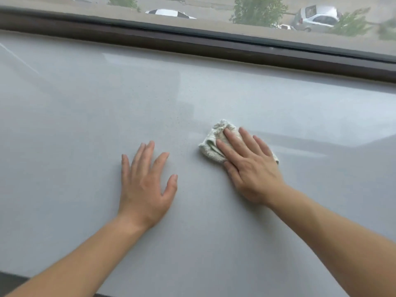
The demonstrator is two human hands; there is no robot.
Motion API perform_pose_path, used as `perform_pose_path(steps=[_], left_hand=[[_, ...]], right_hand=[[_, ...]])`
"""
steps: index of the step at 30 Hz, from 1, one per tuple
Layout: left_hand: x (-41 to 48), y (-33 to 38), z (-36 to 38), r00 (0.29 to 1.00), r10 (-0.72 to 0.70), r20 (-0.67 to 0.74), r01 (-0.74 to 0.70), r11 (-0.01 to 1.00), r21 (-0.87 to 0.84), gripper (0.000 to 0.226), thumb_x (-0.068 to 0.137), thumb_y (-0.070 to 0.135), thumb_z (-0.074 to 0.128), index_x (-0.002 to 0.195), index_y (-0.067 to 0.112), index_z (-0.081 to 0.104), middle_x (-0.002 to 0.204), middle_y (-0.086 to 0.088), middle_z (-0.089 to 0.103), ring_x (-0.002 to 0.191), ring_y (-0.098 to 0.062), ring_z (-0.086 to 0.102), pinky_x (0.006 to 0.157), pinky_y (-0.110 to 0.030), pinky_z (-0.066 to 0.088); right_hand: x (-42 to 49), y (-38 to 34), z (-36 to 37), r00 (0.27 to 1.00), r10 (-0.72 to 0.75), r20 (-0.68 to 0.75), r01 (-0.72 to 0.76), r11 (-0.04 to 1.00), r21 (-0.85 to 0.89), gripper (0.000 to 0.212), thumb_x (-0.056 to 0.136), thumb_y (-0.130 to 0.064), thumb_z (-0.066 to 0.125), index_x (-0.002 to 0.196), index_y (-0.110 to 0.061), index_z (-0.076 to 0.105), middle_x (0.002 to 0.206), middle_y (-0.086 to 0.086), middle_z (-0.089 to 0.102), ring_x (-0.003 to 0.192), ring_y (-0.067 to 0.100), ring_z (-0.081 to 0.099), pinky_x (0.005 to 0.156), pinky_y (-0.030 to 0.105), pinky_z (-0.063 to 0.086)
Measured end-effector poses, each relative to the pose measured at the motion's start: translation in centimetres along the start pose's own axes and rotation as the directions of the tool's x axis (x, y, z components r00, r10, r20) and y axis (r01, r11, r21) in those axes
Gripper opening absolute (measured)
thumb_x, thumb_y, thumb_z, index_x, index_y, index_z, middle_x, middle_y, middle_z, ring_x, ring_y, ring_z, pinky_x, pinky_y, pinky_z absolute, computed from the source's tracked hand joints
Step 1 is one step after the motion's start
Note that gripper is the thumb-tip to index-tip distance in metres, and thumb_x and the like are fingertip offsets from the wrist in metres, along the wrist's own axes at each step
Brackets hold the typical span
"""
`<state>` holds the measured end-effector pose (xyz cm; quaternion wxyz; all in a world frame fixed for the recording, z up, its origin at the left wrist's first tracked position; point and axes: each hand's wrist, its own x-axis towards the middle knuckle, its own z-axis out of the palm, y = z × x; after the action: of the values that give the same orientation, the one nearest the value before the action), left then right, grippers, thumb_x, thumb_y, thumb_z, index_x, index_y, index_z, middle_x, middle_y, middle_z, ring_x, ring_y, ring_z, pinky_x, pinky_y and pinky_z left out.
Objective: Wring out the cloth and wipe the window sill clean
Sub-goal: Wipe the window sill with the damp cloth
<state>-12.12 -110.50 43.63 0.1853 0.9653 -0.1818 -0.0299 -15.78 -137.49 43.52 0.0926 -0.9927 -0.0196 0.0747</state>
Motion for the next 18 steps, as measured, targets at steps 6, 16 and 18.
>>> perform_pose_path(steps=[6, 16, 18], left_hand=[[-5.6, -0.7, 1.5, 0.992, -0.001, 0.128, -0.026, 0.978, 0.208, 0.070, 0.093, 0.055, 0.032, 0.156, 0.025, 0.027, 0.167, -0.007, 0.007, 0.154, -0.024, 0.002, 0.120, -0.061, 0.002], [-5.5, -0.5, 1.4, 0.988, -0.033, 0.148, -0.008, 0.963, 0.268, 0.071, 0.093, 0.057, 0.029, 0.157, 0.026, 0.021, 0.167, -0.008, 0.003, 0.154, -0.023, -0.002, 0.120, -0.060, 0.001], [-5.5, -0.4, 1.3, 0.986, -0.049, 0.161, 0.002, 0.959, 0.283, 0.072, 0.093, 0.058, 0.026, 0.158, 0.027, 0.018, 0.167, -0.007, -0.001, 0.154, -0.022, -0.007, 0.120, -0.059, -0.001]], right_hand=[[2.7, -0.1, -0.2, 0.890, 0.451, -0.067, -0.442, 0.890, 0.116, 0.056, 0.102, -0.043, 0.021, 0.157, -0.037, 0.012, 0.168, -0.007, 0.002, 0.153, 0.024, -0.004, 0.122, 0.045, 0.004], [-1.5, 2.0, -0.1, 0.962, 0.271, -0.038, -0.268, 0.961, 0.062, 0.054, 0.102, -0.047, 0.025, 0.156, -0.042, 0.017, 0.167, -0.010, 0.008, 0.153, 0.022, 0.006, 0.121, 0.044, 0.011], [-0.3, 1.9, -0.3, 0.894, 0.447, -0.034, -0.440, 0.890, 0.121, 0.056, 0.101, -0.045, 0.023, 0.156, -0.039, 0.015, 0.167, -0.008, 0.005, 0.153, 0.023, 0.002, 0.121, 0.046, 0.009]])
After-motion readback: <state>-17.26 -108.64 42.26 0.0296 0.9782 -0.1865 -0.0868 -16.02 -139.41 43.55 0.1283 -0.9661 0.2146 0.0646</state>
